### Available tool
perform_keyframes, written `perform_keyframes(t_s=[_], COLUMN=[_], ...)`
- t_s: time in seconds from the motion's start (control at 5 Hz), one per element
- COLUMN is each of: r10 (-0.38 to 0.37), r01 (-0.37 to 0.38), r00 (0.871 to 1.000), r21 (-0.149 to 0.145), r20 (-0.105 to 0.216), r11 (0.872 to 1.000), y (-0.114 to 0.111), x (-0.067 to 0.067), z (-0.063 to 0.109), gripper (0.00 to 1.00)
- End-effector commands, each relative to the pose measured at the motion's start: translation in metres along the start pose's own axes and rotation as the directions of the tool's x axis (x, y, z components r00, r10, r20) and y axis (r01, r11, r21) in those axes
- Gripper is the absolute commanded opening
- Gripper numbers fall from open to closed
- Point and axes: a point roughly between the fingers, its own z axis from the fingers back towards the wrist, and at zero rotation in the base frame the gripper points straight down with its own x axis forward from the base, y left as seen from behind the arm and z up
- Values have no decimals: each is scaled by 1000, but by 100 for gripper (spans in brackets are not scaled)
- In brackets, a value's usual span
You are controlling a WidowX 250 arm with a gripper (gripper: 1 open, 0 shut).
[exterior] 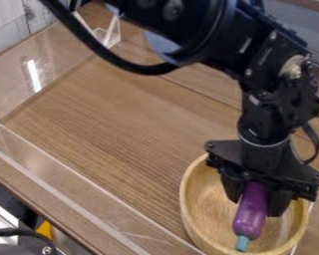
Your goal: Put the purple eggplant in the brown bowl
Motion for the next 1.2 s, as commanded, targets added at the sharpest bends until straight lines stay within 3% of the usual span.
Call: perform_keyframes(t_s=[0.0, 0.4, 0.6, 1.0], r10=[11, 16, 19, 28], r01=[-11, -15, -18, -28], r00=[1000, 1000, 1000, 1000], r21=[-16, -19, -13, -3], r20=[18, 16, 11, 7], r11=[1000, 1000, 1000, 1000], y=[-1, -1, 0, 4], x=[5, 6, 6, 6], z=[4, 3, 1, -1], gripper=[0, 0, 100, 100])
